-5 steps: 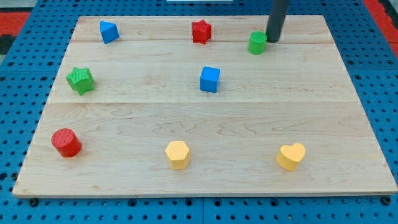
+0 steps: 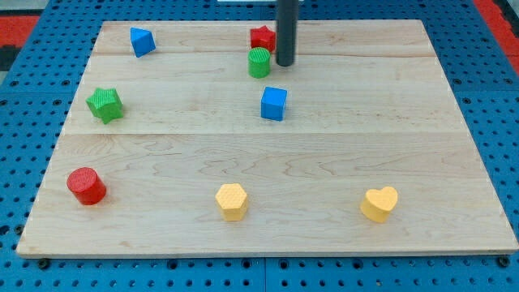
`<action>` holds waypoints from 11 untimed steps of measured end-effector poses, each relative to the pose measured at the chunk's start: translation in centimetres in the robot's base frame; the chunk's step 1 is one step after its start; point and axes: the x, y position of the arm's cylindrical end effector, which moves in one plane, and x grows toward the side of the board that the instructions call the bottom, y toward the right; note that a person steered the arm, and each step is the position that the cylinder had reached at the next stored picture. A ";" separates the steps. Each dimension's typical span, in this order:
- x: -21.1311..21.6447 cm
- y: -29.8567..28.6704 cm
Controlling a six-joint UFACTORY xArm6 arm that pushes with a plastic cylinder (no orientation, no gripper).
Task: Push the blue cube bottom to the green circle
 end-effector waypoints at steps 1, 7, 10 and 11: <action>7.2 4.9; 8.8 -11.6; 7.2 -9.3; 11.1 -10.8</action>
